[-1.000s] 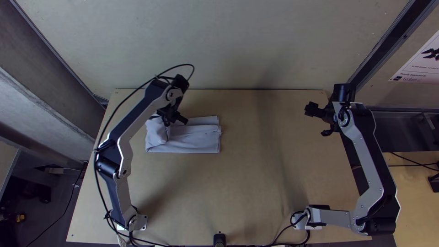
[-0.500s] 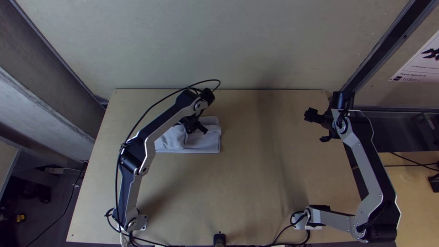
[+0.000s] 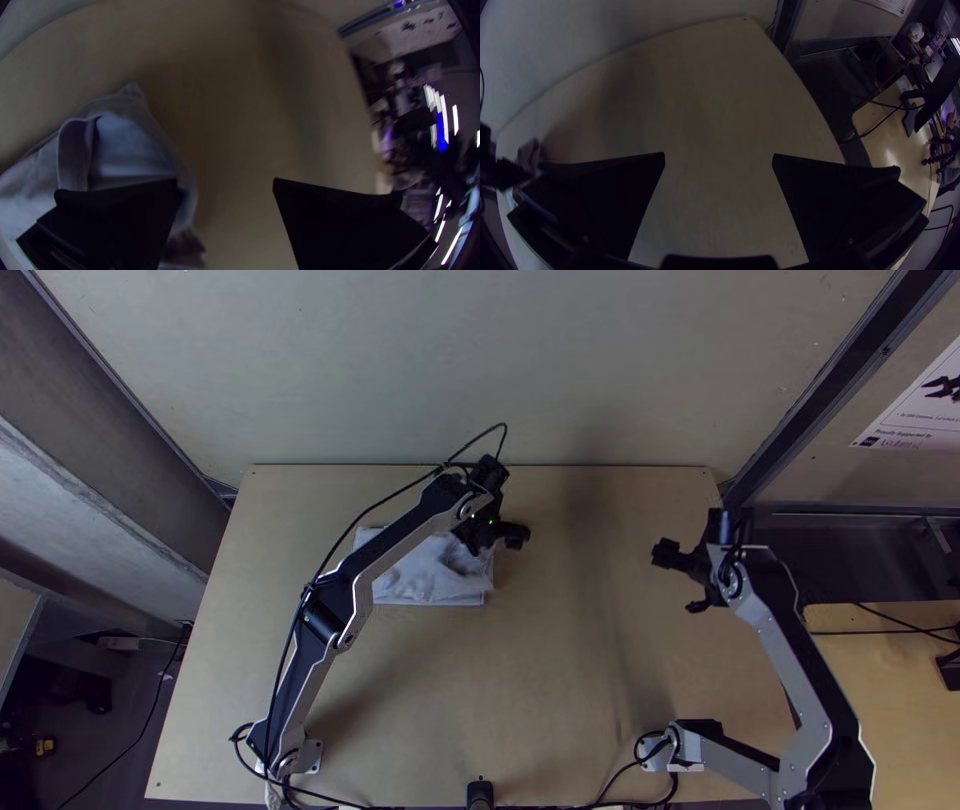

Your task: Fold the t-shirt

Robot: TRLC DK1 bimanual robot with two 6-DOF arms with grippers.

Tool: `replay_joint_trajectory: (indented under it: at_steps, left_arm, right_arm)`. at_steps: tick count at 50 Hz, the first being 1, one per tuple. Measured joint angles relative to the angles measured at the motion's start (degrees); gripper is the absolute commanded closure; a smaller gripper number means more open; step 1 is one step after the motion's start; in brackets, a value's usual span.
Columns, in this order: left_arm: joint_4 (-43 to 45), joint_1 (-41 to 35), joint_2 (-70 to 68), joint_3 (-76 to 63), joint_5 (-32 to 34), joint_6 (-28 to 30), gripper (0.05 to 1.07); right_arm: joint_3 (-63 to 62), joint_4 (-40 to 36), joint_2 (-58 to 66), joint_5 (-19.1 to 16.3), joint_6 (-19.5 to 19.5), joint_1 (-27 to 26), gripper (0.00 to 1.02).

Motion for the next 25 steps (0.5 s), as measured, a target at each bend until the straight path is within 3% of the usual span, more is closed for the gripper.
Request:
replay_joint_trajectory:
  at_steps: [15, 25]
  left_arm:
    - [0.22, 2.99, 0.07, 1.46, 2.51, -3.32, 0.10]
    - [0.17, 4.50, 0.04, -0.70, 2.82, 2.32, 0.10]
  right_arm:
    - [-4.96, 2.93, -3.58, 0.02, 0.46, 1.27, 0.04]
    - [-4.00, 3.04, -3.58, 0.00, 0.66, 2.25, 0.04]
